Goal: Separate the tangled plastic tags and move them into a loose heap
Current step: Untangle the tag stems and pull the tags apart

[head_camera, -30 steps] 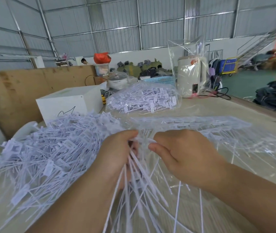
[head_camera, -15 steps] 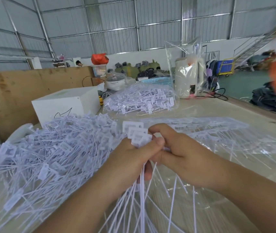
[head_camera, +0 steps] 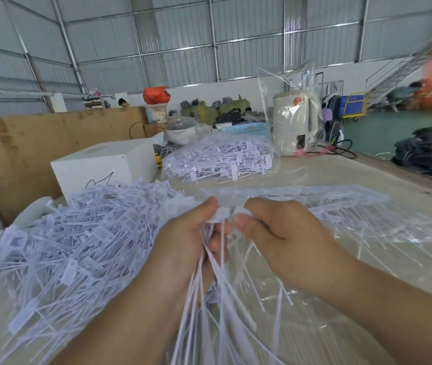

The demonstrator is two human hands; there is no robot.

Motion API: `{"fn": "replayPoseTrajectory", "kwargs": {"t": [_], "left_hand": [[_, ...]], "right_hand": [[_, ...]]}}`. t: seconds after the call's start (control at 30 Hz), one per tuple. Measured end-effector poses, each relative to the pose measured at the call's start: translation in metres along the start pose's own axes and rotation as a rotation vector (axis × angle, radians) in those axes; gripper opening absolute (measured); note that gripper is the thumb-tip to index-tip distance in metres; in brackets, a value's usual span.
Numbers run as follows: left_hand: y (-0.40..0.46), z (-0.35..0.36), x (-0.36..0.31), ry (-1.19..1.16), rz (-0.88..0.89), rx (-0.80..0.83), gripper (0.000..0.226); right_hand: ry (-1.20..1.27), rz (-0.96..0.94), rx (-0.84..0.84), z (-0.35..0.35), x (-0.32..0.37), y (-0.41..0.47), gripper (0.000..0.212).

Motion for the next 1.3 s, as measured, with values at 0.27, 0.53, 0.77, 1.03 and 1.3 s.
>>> {"fn": "replayPoseTrajectory", "kwargs": {"t": [0.27, 0.53, 0.77, 1.03, 1.3], "left_hand": [[-0.001, -0.014, -0.008, 0.343, -0.044, -0.032, 0.050], [-0.013, 0.020, -0.001, 0.368, -0.006, 0.177, 0.037], [-0.013, 0.019, 0.008, 0.232, -0.129, 0.231, 0.029], [-0.009, 0.004, -0.004, 0.192, -0.019, 0.070, 0.022], [-0.008, 0.006, -0.003, 0.284, 0.048, 0.051, 0.016]], "right_hand": [[0.574, -0.008, -0.023, -0.013, -0.011, 0.001, 0.029], [0.385, 0.065, 0.221, 0.016, -0.008, -0.002, 0.052], [0.334, 0.042, 0.312, 0.023, -0.009, -0.004, 0.063], [0.428, 0.118, 0.338, 0.020, -0.020, 0.000, 0.039], [0.474, 0.048, 0.290, 0.021, -0.012, -0.001, 0.039]]}}
Point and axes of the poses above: each hand's wrist, its own y-axis towards the middle knuckle, its own z-axis out of the palm, x = y × z, the point moved 6 cm from there along y, towards the middle knuckle, and after that the axes turned 10 degrees about x, right-handed, at the moved point
